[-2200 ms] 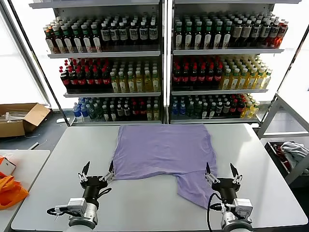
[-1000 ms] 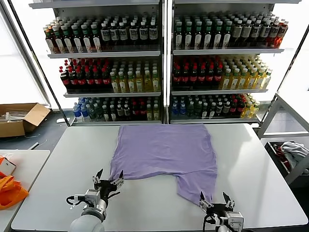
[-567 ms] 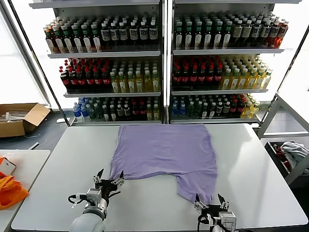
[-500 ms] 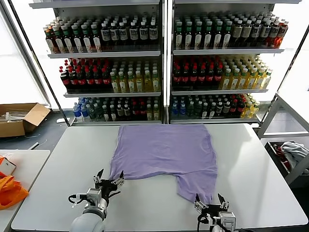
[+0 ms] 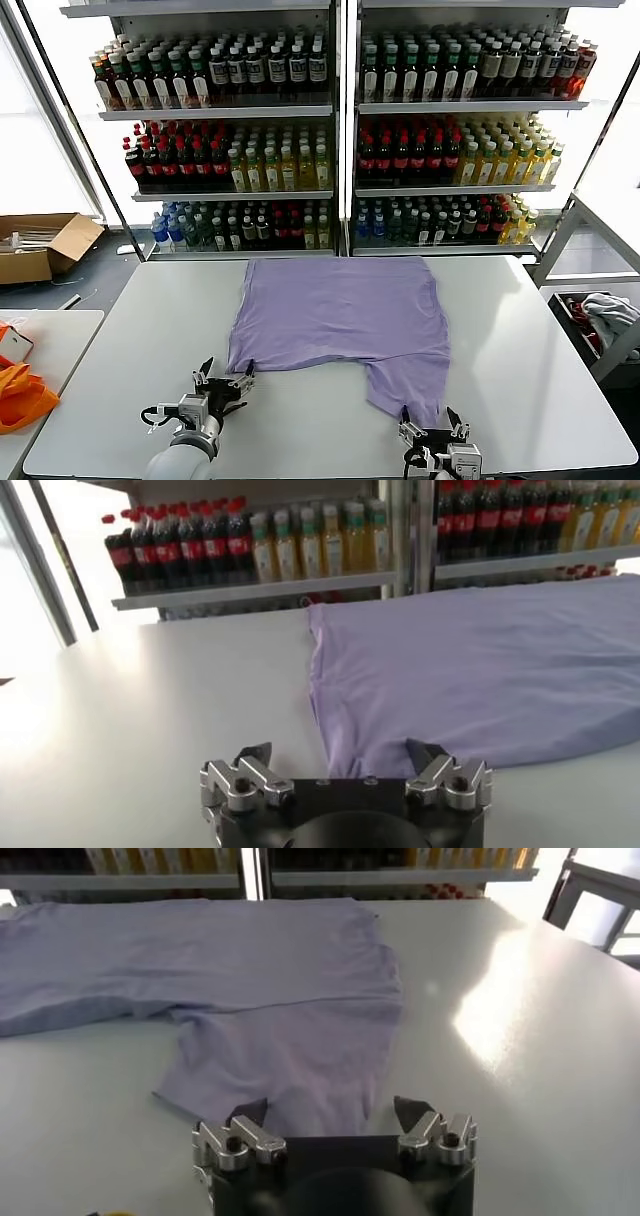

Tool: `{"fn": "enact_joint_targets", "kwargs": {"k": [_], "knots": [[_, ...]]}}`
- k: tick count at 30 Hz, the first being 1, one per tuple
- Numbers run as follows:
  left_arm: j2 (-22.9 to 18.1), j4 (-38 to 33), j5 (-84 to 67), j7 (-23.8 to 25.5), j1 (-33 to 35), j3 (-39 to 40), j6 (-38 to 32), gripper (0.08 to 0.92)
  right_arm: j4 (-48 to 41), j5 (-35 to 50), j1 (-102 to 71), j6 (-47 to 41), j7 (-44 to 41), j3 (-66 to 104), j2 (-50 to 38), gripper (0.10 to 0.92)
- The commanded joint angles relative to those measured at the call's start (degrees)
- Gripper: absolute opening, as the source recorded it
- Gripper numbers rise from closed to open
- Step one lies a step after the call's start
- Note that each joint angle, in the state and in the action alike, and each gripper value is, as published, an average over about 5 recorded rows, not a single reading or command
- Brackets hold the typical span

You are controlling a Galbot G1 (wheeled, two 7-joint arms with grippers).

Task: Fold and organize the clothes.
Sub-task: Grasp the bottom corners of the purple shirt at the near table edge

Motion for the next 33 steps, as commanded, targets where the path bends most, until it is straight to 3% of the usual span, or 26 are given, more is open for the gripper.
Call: {"fn": "enact_joint_targets", "kwargs": {"k": [1,11,19,25,33], "knots": [[0.08,-0.45,-0.37,-0.03,1.03,0.64,0.32,0.759,-0.86,0.33,-0.44,0.68,-0.02,-0.37,0.12,0.647],[-1.05,-0.30,0.30,-0.04,1.97,1.40,0.33,0.473,-1.04,-0.59,-1.49,3.13,-0.81,0.17,-0.18,0.361],[-1.63,-0.07,1.36,-0.30,1.90,1.45,0.53,0.239,0.53,-7.23,-2.02,7.52,-4.48,1.24,-0.14,0.140],[-2.37,-1.65,2.24,-0.28,1.29,0.10,-2.39,0.096,0.73,-8.93,-1.75,9.61,-6.05,1.47,0.28,0.116],[-5.16,-6.51,2.46,-0.08,0.76,-1.50,-5.99,0.084,0.52,-12.86,2.05,14.24,-9.39,3.45,3.03,0.116]]}}
